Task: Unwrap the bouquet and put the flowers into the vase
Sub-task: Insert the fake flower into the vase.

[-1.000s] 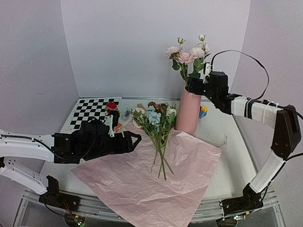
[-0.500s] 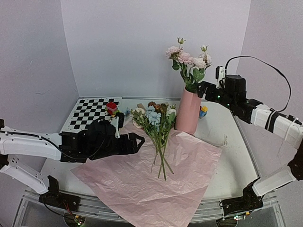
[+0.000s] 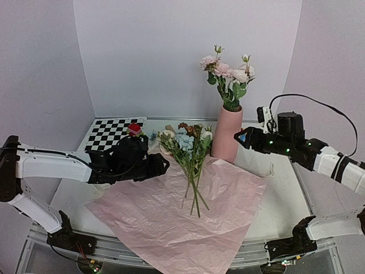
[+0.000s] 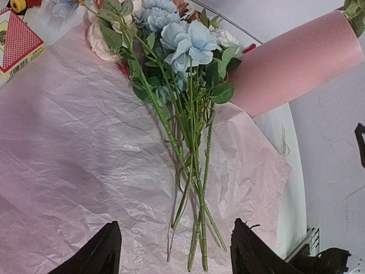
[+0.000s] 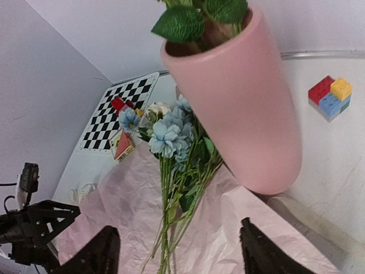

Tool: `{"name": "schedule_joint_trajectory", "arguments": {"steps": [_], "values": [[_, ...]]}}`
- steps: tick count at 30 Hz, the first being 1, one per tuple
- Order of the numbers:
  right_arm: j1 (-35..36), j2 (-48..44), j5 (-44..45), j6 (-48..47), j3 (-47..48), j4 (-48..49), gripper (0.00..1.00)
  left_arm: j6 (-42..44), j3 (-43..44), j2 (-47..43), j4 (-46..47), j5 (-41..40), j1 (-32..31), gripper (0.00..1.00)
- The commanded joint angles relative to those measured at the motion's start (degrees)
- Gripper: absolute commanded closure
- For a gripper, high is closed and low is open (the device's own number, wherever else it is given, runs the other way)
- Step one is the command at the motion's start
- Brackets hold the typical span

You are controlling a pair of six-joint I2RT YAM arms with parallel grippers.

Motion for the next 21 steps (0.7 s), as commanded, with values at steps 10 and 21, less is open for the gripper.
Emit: {"name": "schedule_joint_trajectory", "arguments": {"steps": [10, 21], "values": [[14.5, 5.4, 0.8, 5.5, -5.1, 3.9, 0.44, 0.8, 14.1, 17.0, 1.8, 4.8, 2.1, 0.51], [18.6, 10.7, 2.6, 6.6, -6.1, 5.4, 0.57, 4.2, 22.1, 29.6, 2.9, 12.9, 3.1, 0.69]]}}
